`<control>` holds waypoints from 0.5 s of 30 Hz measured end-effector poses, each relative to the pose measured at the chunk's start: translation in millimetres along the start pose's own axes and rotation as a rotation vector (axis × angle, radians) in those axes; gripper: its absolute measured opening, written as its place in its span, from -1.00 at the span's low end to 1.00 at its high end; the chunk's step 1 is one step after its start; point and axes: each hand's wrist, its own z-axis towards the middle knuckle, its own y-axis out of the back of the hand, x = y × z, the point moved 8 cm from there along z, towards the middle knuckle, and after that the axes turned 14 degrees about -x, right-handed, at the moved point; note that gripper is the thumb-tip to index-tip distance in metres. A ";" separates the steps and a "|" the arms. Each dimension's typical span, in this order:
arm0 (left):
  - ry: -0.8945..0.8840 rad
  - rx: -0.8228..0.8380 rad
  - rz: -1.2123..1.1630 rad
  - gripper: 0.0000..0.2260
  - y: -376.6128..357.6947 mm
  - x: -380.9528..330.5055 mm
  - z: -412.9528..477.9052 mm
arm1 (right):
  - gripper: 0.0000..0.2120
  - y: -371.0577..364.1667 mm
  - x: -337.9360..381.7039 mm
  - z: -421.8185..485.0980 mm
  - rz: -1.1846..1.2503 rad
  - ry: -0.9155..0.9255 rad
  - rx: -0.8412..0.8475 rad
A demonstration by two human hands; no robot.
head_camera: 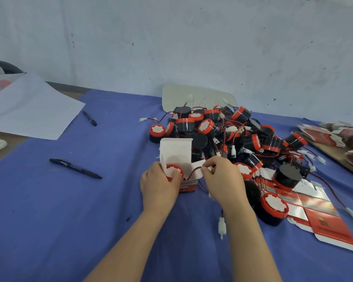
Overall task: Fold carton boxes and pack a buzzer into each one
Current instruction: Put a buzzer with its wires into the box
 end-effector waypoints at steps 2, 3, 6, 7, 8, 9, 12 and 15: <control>0.000 -0.001 0.003 -0.77 -0.4 0.5 0.1 | -0.88 -7.9 7.8 -2.4 0.133 0.007 0.072; 0.000 0.000 0.006 -0.77 -0.5 0.7 0.2 | -0.84 -11.8 12.4 -4.1 0.229 -0.015 0.111; 0.006 0.012 0.012 -0.73 -1.7 1.2 0.7 | -0.74 -23.7 21.3 -11.7 0.682 -0.243 0.261; 0.007 0.011 0.010 -0.73 -1.5 1.1 1.0 | -0.72 -26.1 23.2 -14.1 0.809 -0.305 0.306; 0.005 0.008 0.008 -0.74 -1.0 0.7 0.8 | -0.72 -26.0 23.4 -14.8 0.863 -0.315 0.323; 0.000 0.005 0.007 -0.75 -0.6 0.0 0.6 | -0.72 -24.2 22.1 -13.7 0.838 -0.277 0.308; -0.014 0.005 0.005 -0.75 -0.3 -1.1 -0.2 | -0.78 -15.2 18.2 -6.3 0.466 -0.027 0.127; -0.009 0.006 0.003 -0.74 -0.2 -0.6 -0.9 | -0.83 -11.0 19.7 -4.8 0.230 0.087 -0.041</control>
